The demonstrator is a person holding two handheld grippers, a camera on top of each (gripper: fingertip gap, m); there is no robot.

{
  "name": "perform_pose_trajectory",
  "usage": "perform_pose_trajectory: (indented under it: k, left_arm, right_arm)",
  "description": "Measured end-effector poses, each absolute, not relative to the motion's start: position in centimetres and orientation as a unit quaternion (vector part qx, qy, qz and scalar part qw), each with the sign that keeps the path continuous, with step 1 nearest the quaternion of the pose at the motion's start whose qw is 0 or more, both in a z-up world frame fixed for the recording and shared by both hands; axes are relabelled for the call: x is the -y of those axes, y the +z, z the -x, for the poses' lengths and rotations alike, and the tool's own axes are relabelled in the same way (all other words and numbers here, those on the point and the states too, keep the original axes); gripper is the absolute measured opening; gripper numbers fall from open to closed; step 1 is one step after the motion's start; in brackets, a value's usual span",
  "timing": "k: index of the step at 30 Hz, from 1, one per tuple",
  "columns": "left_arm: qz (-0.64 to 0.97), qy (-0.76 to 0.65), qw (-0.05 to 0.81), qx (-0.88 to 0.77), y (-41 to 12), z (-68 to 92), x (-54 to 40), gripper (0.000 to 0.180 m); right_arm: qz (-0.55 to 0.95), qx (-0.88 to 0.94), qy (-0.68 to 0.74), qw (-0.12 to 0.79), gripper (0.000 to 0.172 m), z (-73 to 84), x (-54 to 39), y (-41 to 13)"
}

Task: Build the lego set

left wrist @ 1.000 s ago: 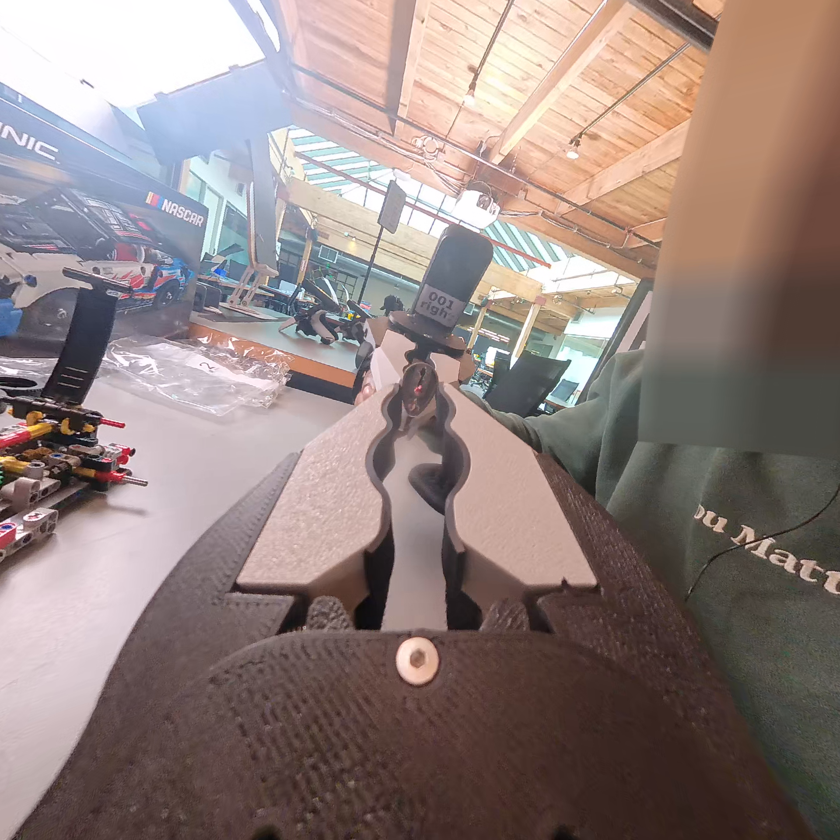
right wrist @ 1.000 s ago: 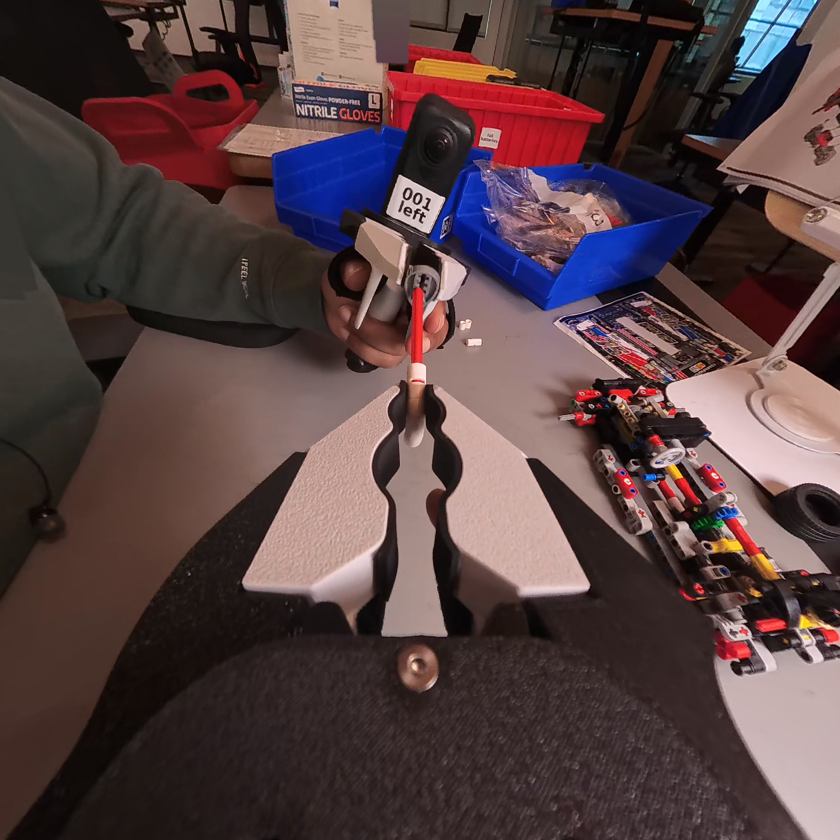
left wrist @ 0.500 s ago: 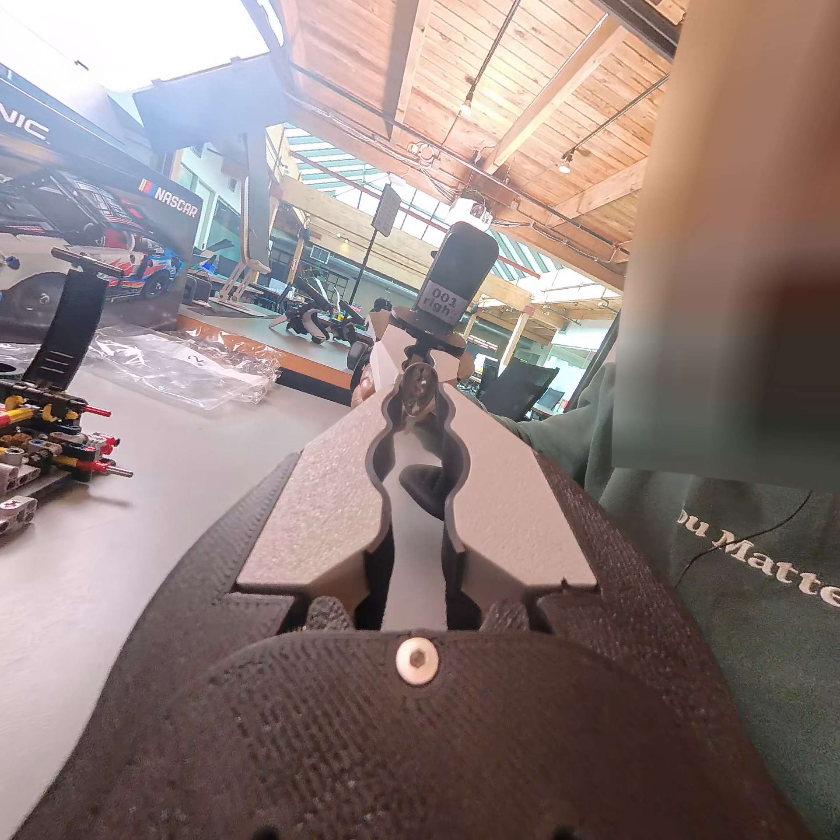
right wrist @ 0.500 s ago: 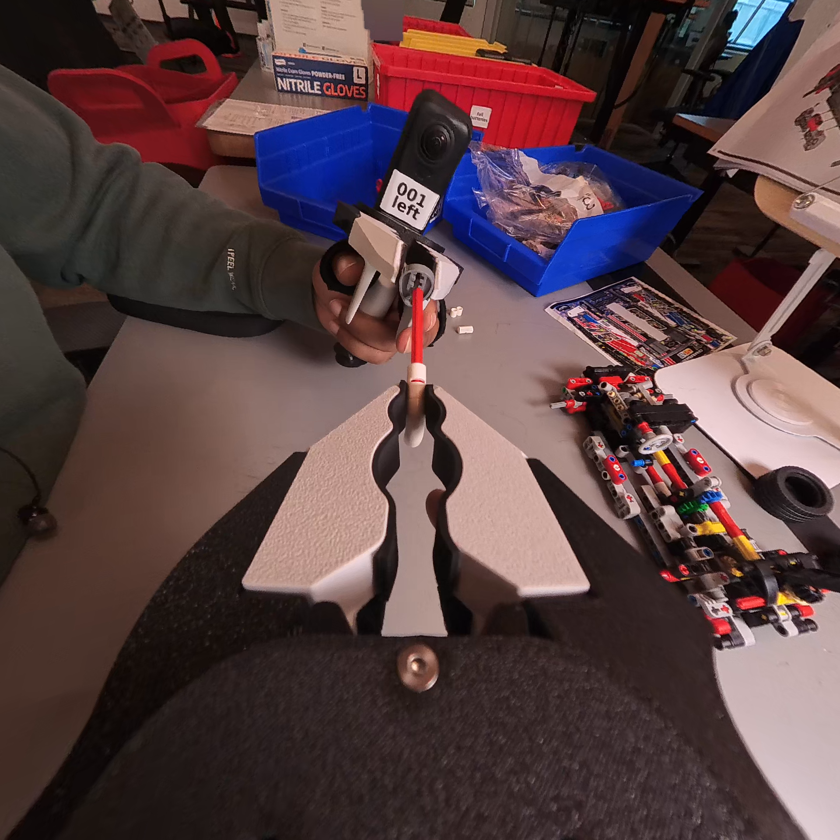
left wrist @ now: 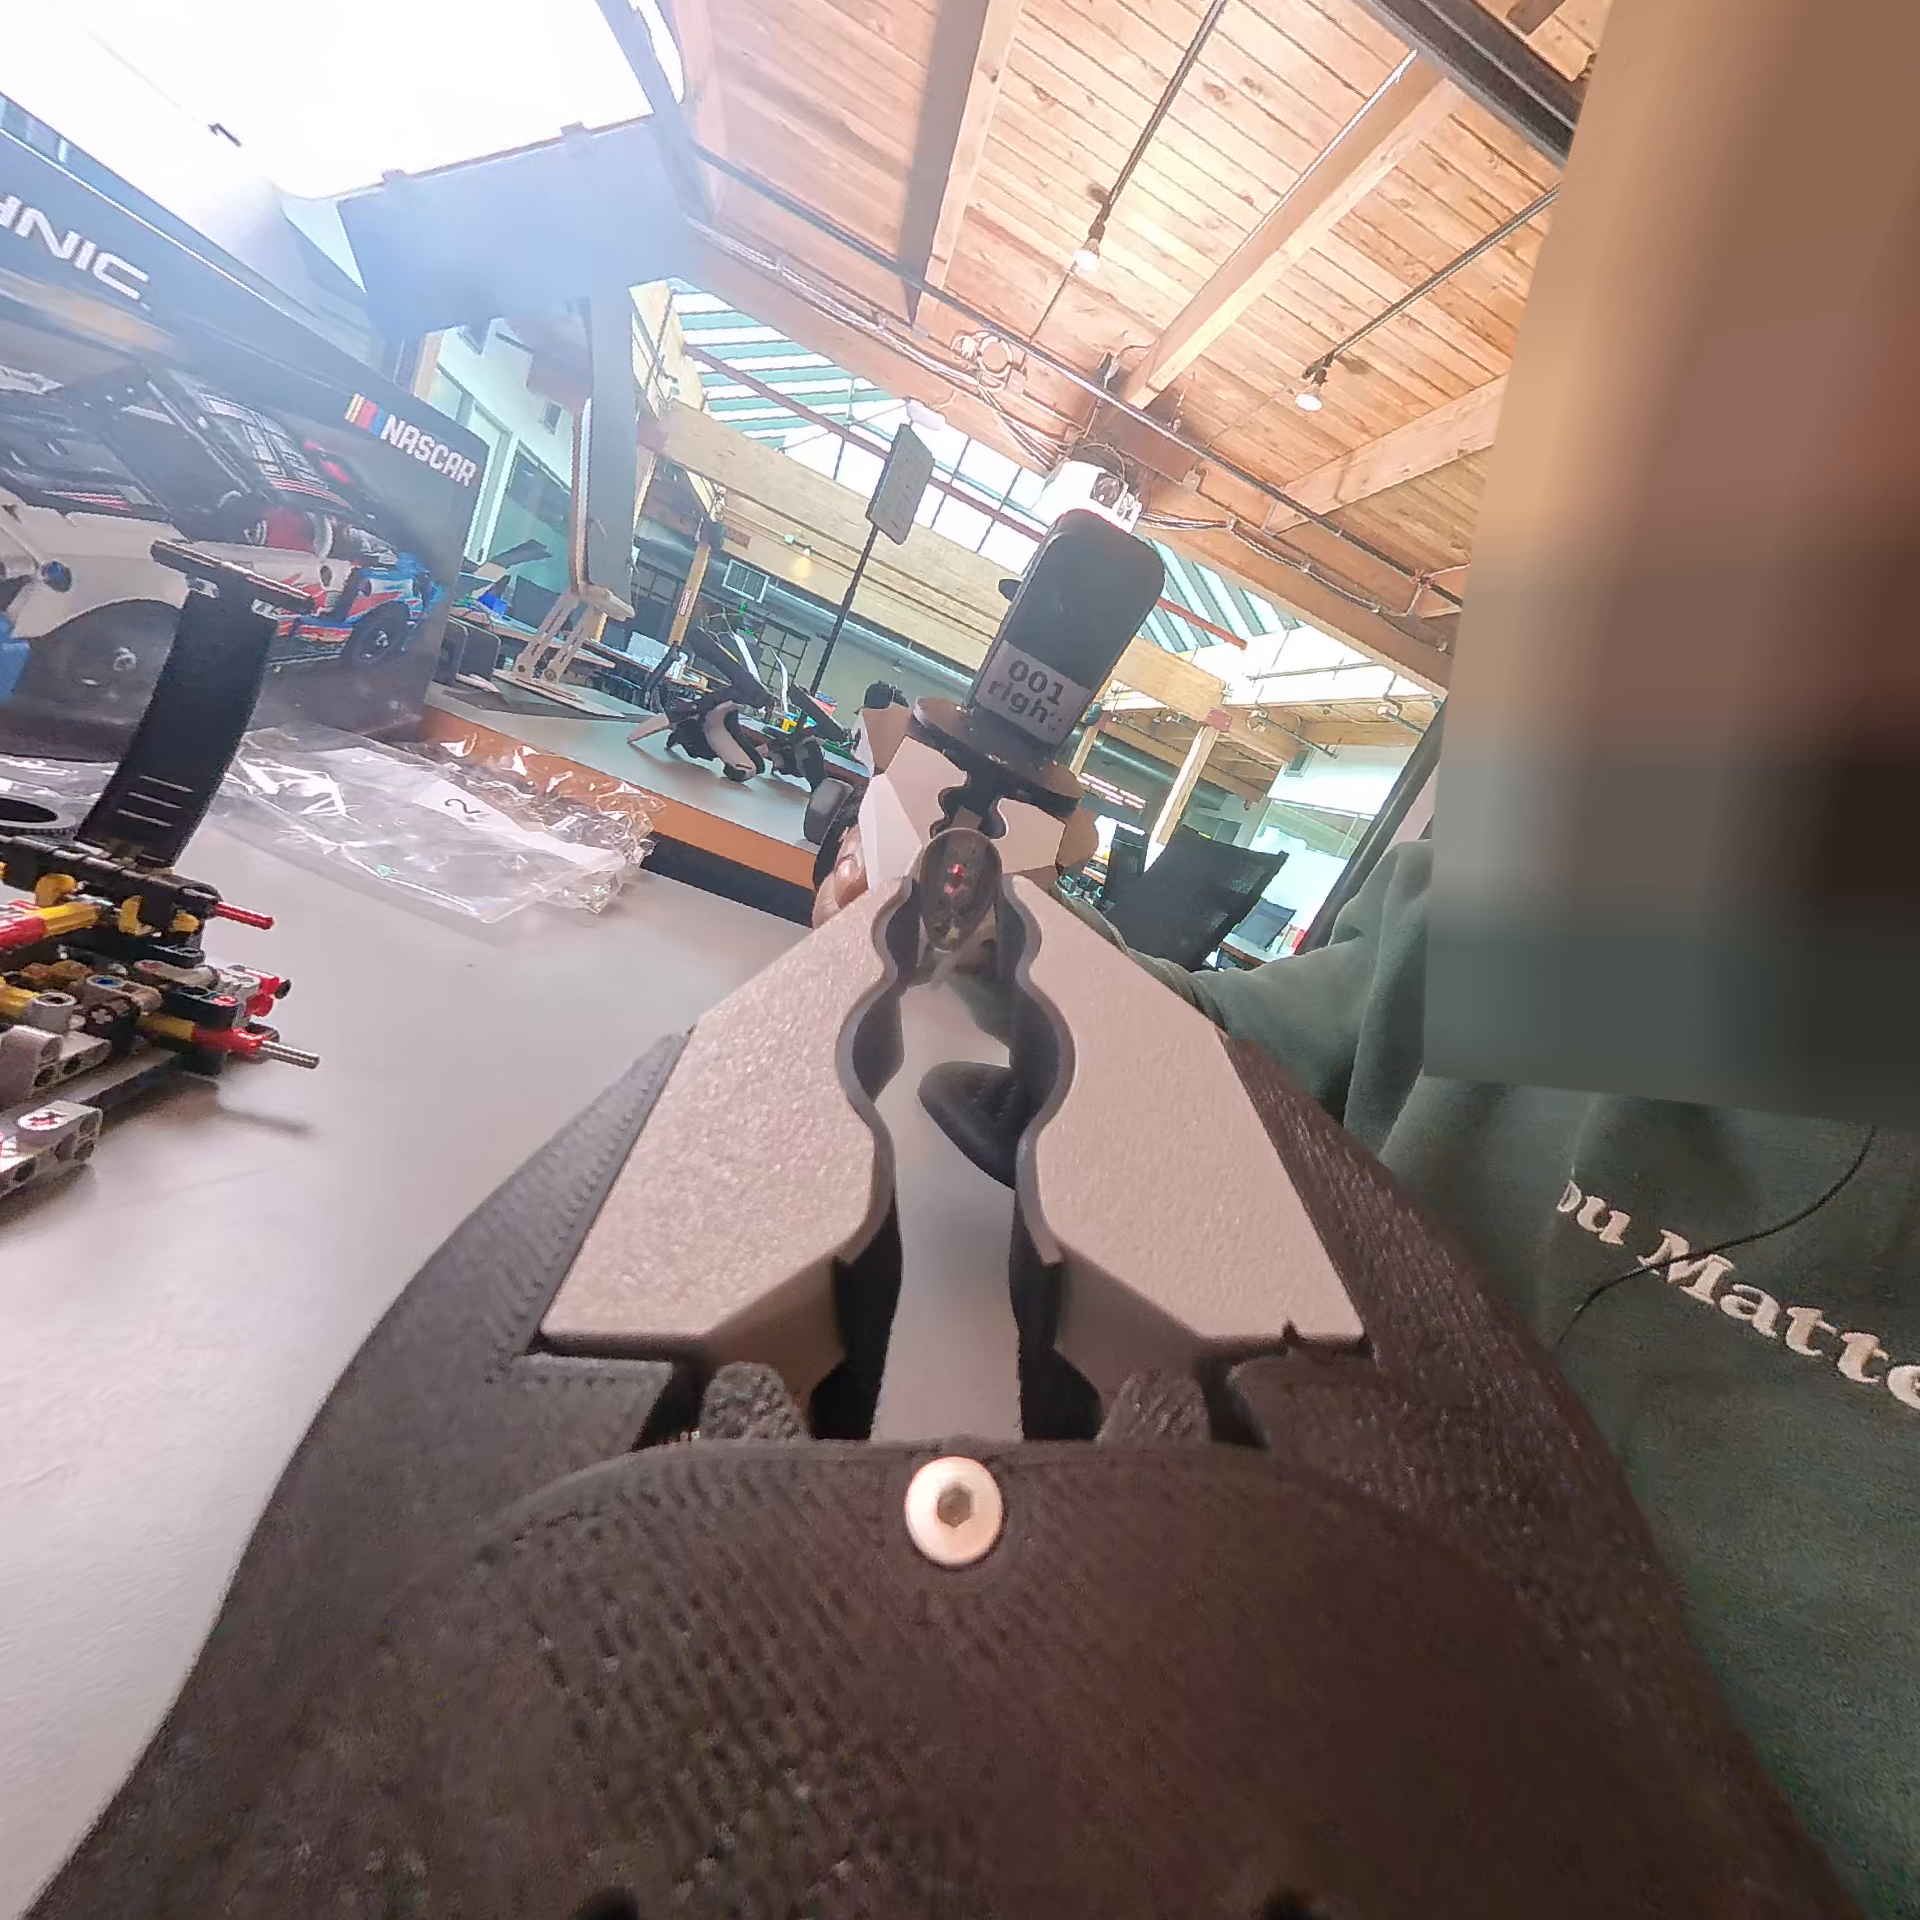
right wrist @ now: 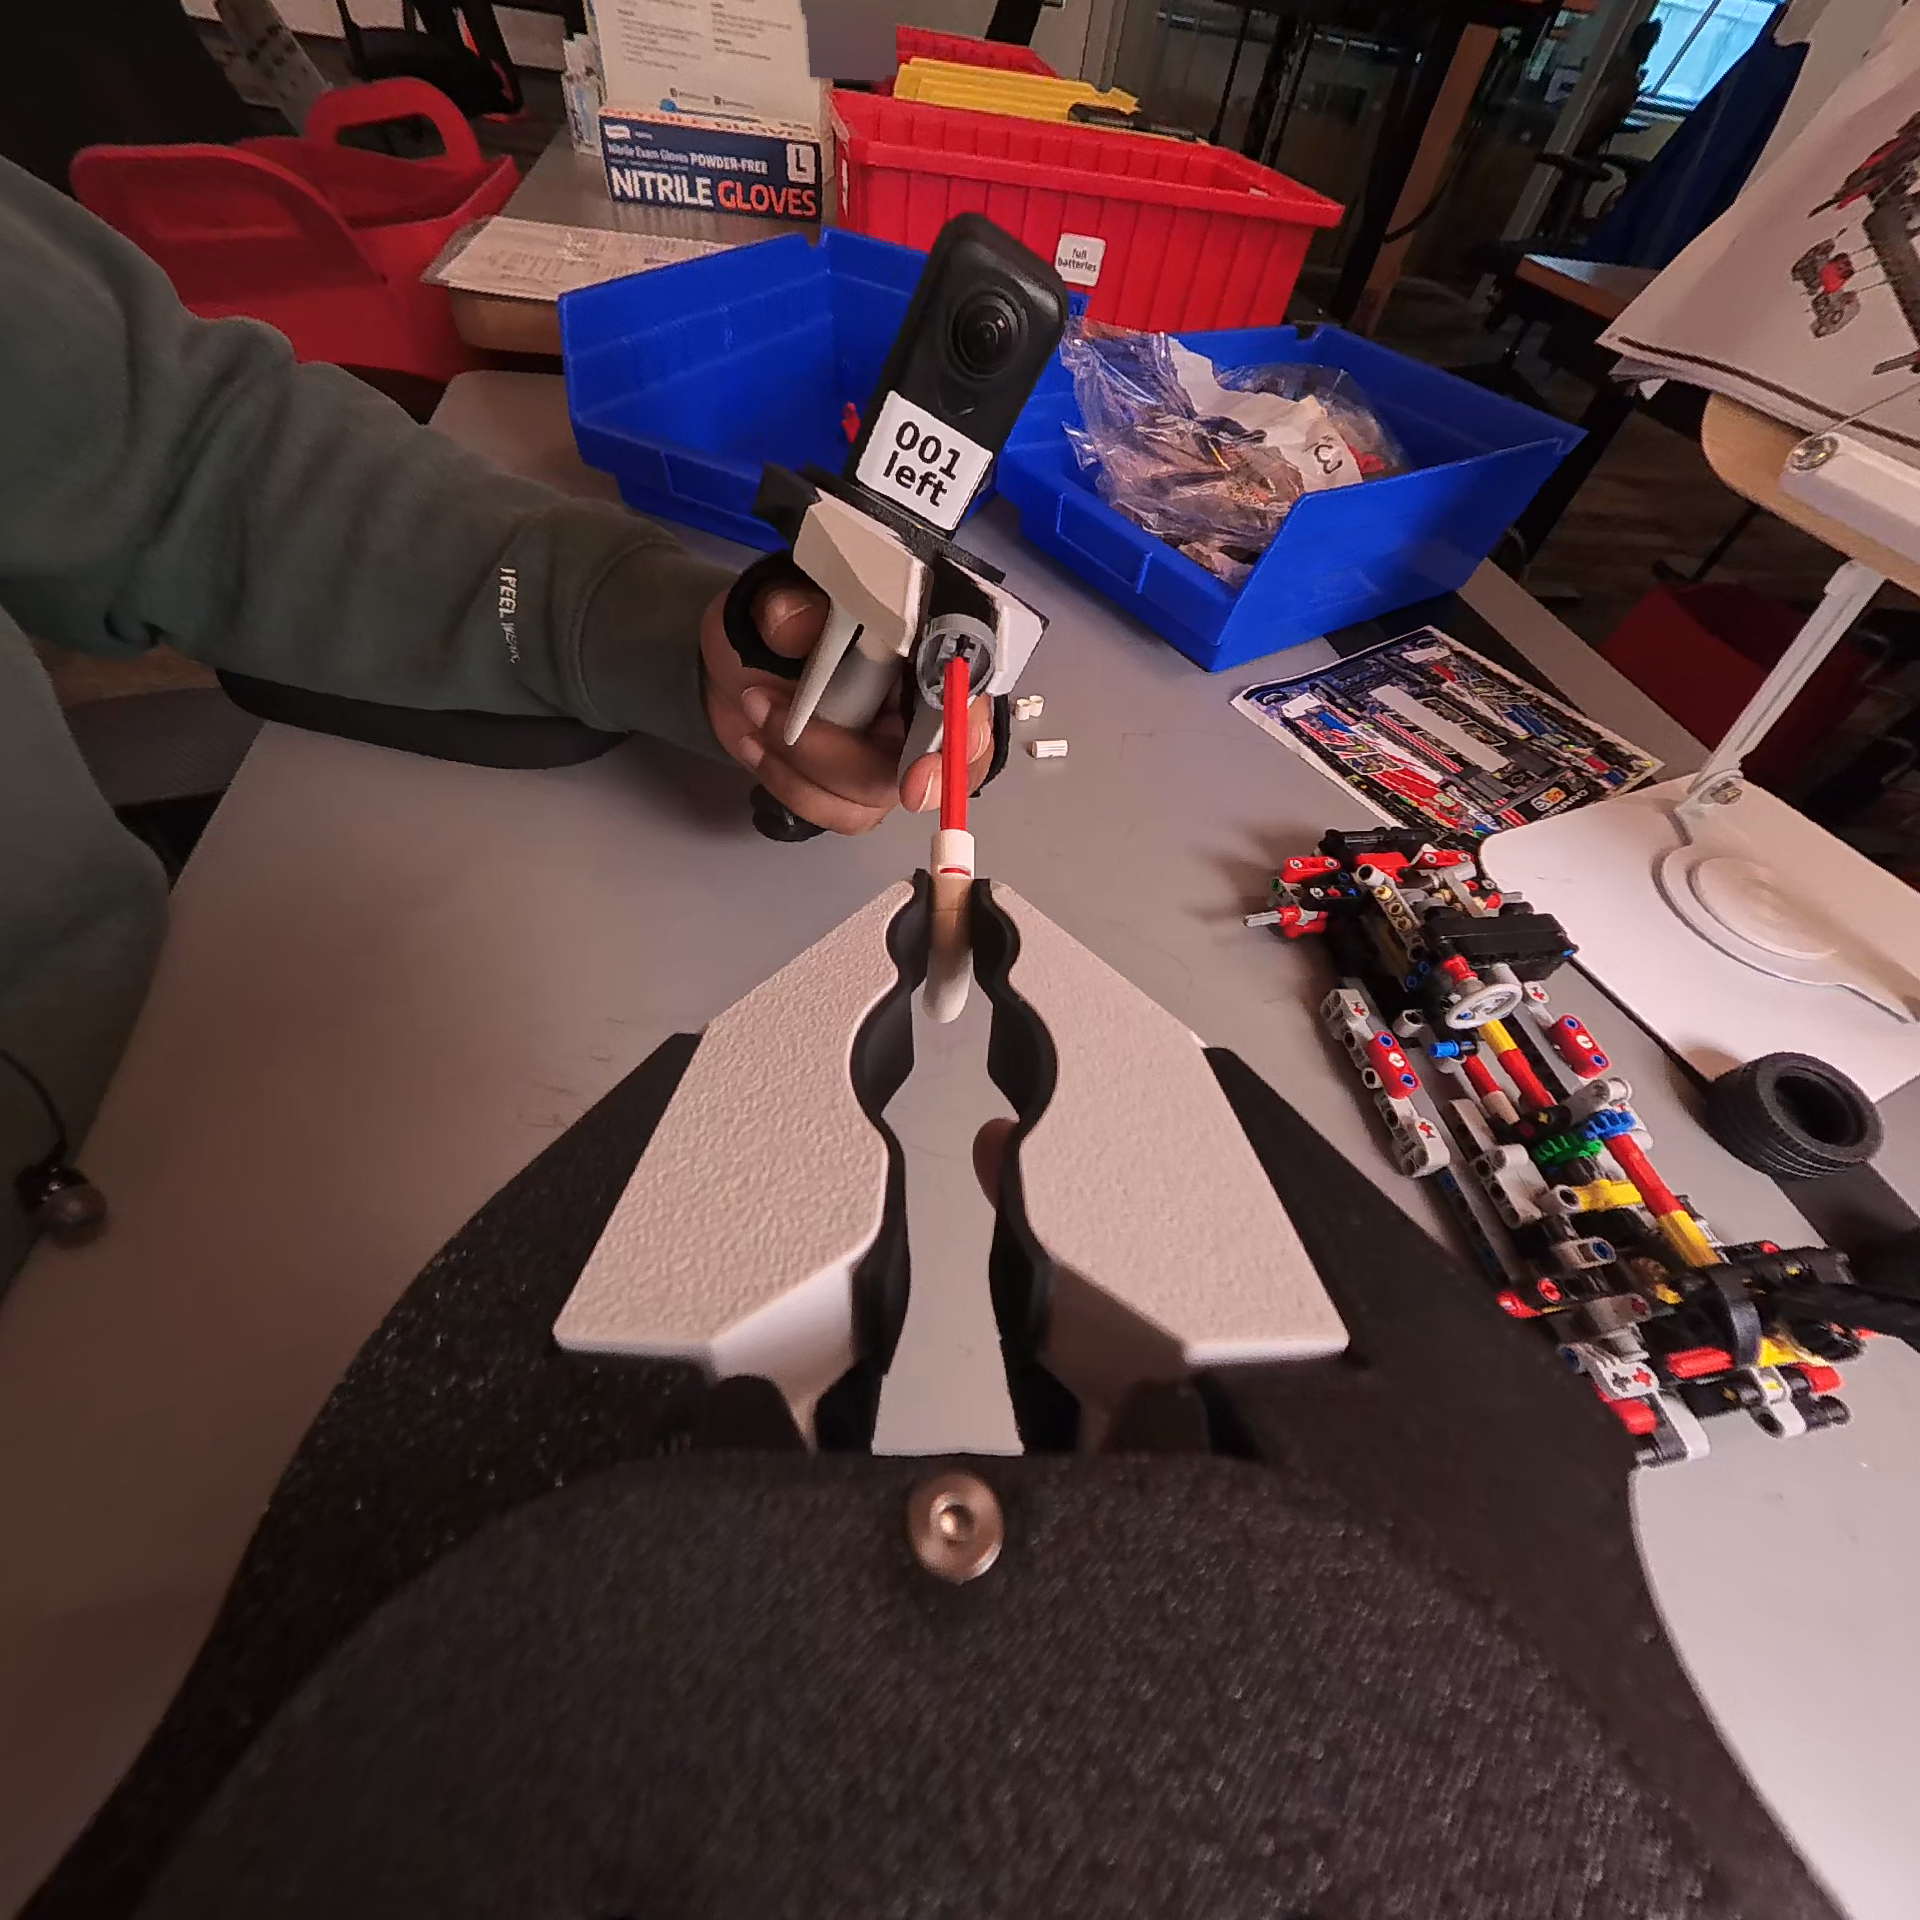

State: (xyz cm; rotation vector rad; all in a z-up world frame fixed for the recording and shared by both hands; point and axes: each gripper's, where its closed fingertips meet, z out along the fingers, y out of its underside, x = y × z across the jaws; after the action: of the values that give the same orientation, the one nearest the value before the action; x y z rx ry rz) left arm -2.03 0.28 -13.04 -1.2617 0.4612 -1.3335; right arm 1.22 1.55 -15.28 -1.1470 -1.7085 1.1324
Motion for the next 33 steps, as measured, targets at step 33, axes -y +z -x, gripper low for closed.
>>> perform_pose_trajectory:
  k: [33]
  left_arm:
    - [0.654,-0.419,0.499,-0.385,-19.4,-1.0,1.1,0.012]
  right_arm:
    - [0.444,0.784,0.313,0.300,0.004,-4.1,-0.7,-20.6]
